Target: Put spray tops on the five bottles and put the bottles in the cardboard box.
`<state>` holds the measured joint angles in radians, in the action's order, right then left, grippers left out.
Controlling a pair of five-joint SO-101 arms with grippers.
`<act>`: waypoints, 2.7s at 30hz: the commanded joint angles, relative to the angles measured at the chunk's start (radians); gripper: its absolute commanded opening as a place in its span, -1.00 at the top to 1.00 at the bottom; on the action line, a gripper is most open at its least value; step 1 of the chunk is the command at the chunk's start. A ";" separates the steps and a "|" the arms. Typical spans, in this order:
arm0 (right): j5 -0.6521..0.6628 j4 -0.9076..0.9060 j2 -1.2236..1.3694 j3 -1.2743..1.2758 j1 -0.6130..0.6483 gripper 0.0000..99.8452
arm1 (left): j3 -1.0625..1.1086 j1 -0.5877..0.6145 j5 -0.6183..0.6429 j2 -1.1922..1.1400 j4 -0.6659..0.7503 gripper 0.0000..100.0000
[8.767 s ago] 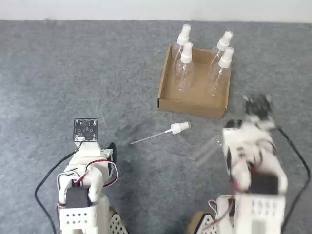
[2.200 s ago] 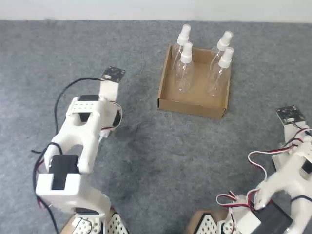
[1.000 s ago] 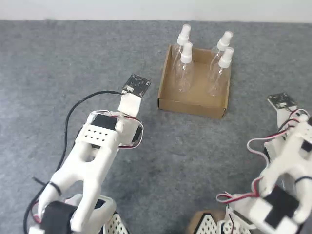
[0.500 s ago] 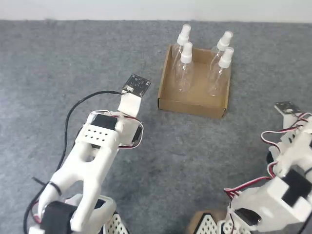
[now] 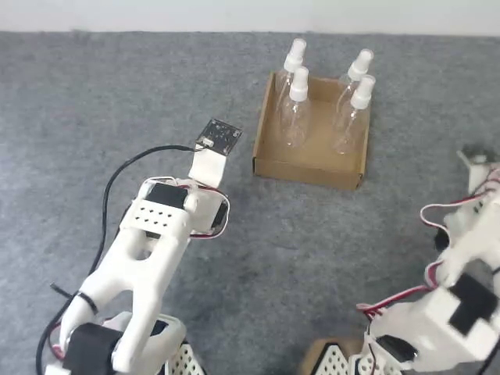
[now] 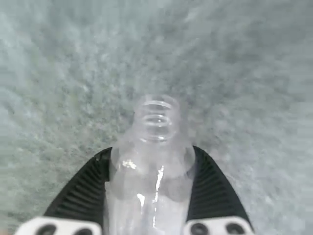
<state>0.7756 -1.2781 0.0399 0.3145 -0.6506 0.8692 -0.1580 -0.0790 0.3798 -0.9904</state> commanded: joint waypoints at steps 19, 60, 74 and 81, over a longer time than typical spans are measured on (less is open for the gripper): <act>-0.611 0.377 -0.869 0.422 1.254 0.99 | -0.278 0.199 0.233 0.686 0.018 0.98; -0.617 0.849 -1.280 1.016 1.465 0.99 | -0.168 0.081 0.621 0.695 0.275 0.98; -0.618 0.851 -1.280 1.037 1.463 0.99 | -0.030 -0.100 0.494 0.697 0.023 0.98; -0.620 0.858 -1.280 1.037 1.463 0.99 | 0.027 -0.107 0.474 0.697 0.011 0.98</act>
<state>0.1695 -0.4526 -1.2091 1.3702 0.8117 0.8846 -0.2639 0.4135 1.0610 -0.9628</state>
